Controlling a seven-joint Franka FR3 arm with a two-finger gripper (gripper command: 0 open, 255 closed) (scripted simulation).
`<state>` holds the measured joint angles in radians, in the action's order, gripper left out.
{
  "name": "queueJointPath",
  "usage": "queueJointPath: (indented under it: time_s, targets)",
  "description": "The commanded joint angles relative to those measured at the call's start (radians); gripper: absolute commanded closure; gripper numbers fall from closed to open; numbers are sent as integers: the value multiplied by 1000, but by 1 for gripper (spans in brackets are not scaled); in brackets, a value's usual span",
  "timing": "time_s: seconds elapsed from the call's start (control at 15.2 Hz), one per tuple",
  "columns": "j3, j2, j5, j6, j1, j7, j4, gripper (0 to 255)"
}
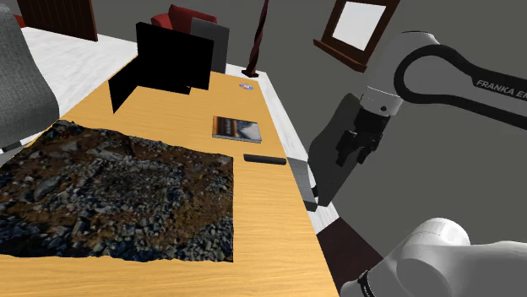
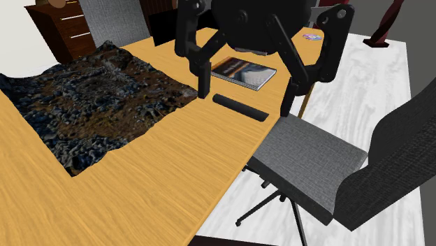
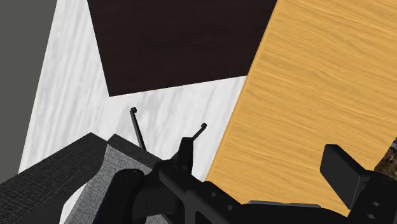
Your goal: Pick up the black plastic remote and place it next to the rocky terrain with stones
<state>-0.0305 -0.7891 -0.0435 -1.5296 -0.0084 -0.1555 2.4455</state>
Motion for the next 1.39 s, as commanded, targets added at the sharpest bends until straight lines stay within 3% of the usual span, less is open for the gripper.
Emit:
queueJointPath:
  time_s: [0.0, 0.66, 1.32]
  targets:
    - [0, 0, 0, 0, 0, 0, 0, 0]
    - [-114, 301, 111, -338, 82, 401, -19, 0]
    - [-166, 656, 110, -616, 164, 776, -168, 0]
